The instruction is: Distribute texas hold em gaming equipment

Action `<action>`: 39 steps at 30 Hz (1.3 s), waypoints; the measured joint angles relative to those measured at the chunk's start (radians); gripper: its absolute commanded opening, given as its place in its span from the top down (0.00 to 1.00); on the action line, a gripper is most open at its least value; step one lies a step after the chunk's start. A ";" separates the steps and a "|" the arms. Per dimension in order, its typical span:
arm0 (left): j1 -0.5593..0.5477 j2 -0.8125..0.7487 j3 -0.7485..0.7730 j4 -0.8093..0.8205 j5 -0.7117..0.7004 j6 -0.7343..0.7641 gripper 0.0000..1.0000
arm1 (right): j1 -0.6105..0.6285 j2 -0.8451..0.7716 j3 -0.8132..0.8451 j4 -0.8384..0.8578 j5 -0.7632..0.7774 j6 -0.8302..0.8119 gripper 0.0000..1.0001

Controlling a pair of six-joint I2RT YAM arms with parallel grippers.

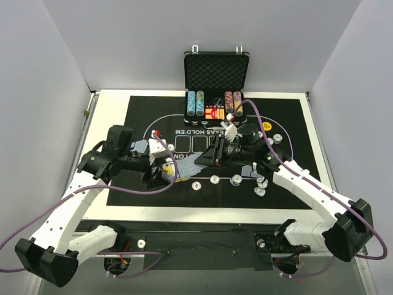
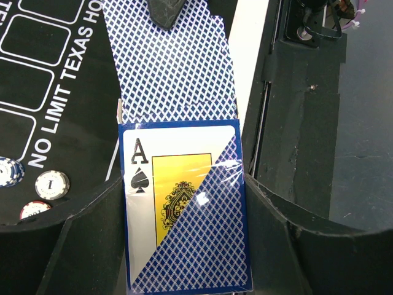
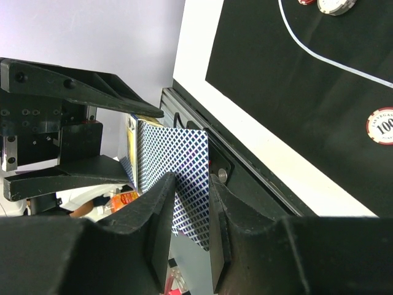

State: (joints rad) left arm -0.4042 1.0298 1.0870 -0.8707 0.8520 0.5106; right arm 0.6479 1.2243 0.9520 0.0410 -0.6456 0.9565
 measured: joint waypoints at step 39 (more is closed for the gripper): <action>0.000 -0.005 0.000 0.000 0.003 -0.002 1.00 | -0.567 -0.201 -0.261 -0.134 0.036 -0.097 1.00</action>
State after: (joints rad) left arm -0.4042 1.0248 1.0870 -0.8711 0.8547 0.5087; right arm 0.0811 1.0237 0.6907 -0.0925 -0.6094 0.8593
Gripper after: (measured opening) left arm 0.748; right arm 0.001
